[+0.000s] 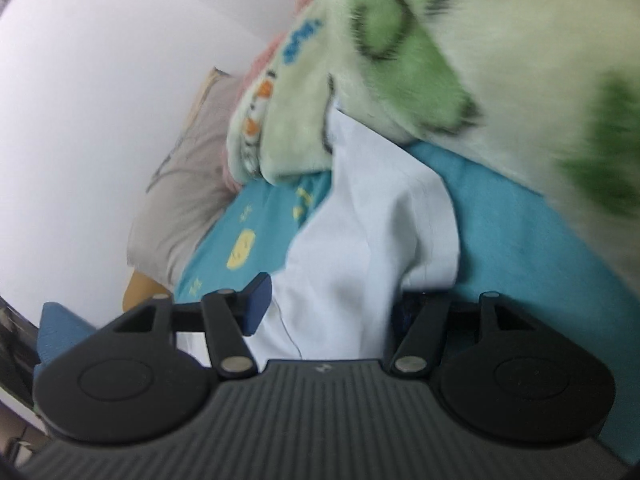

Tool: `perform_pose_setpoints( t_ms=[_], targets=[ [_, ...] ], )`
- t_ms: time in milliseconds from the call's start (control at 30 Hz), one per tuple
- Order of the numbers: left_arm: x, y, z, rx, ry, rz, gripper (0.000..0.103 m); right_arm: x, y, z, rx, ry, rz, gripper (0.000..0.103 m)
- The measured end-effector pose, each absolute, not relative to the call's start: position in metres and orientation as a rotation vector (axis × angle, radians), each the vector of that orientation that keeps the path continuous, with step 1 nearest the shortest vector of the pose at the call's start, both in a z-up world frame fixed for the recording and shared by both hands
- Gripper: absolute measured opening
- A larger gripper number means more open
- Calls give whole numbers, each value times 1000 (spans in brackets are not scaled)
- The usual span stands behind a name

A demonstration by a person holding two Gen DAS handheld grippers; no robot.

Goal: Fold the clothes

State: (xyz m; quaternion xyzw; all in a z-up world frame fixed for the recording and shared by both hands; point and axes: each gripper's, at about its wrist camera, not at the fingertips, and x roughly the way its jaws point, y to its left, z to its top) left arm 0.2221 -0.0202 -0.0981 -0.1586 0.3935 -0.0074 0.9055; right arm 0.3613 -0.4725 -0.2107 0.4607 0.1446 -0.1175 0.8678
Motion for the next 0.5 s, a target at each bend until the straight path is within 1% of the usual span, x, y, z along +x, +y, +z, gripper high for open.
perform_pose_setpoints(
  t_ms=[167, 233, 267, 300, 500],
  targets=[
    [228, -20, -105, -349, 841, -6, 93, 385, -479, -209, 929, 268, -290, 60],
    [230, -20, -107, -357, 852, -2, 93, 395, -481, -205, 891, 307, -311, 46],
    [230, -19, -107, -360, 853, -1, 93, 399, -483, -203, 867, 330, -329, 30],
    [229, -17, -104, -360, 848, -1, 93, 399, -485, -197, 844, 336, -343, 8],
    [224, -6, -86, -362, 819, -1, 93, 393, -493, -153, 696, 336, -382, 6]
  ],
)
